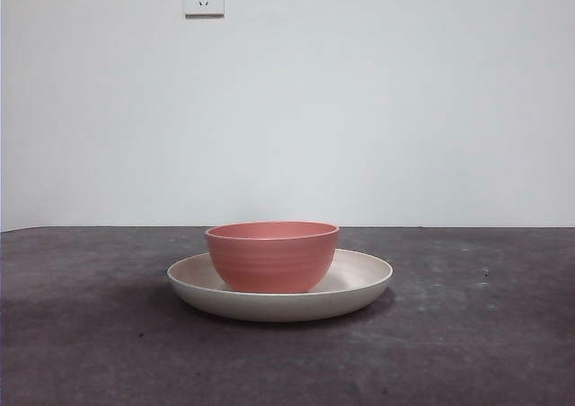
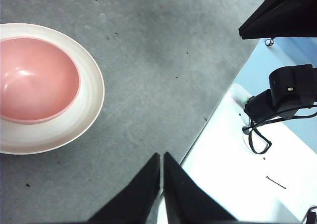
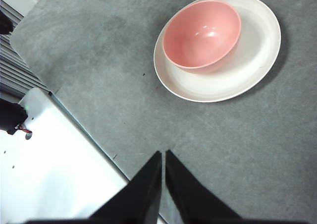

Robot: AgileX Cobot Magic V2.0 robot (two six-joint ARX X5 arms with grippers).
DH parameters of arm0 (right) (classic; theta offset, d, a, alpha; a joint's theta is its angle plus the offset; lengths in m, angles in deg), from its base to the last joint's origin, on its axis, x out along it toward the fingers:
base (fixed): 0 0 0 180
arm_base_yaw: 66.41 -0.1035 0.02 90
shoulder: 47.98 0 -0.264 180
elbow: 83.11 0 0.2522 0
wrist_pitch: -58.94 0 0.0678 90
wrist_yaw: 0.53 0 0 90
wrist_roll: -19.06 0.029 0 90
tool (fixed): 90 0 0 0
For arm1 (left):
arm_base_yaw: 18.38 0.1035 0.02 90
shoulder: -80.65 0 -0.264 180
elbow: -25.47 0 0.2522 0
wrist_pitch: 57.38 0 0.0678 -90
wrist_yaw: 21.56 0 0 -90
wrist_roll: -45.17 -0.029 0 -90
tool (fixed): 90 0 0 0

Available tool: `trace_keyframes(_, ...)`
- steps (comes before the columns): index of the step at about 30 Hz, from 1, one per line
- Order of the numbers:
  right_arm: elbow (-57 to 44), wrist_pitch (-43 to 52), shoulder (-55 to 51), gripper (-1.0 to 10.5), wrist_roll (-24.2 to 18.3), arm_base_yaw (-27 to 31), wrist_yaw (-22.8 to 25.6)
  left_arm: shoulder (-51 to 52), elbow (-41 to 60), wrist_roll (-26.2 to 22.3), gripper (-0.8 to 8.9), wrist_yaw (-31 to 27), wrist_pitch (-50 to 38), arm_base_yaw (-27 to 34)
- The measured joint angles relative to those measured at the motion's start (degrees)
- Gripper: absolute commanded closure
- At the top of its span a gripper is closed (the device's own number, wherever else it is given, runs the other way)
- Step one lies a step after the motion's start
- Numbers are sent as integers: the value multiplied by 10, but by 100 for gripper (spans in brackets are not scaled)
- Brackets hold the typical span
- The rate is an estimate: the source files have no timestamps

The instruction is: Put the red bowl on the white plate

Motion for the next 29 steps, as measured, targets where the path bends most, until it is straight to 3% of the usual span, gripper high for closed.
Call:
trace_keyframes(5,0,0,0,940,0,0,0,12,2,-28,805,-23,-14,13)
trace_keyframes(10,0,0,0,940,0,0,0,69,3,-66,805,-114,-160,83)
trace_keyframes(15,0,0,0,940,0,0,0,132,16,-93,805,-152,-277,181)
trace_keyframes(22,0,0,0,940,0,0,0,265,161,-102,805,-241,-381,315)
trace_keyframes(29,0,0,0,940,0,0,0,393,330,-105,805,-263,-400,367)
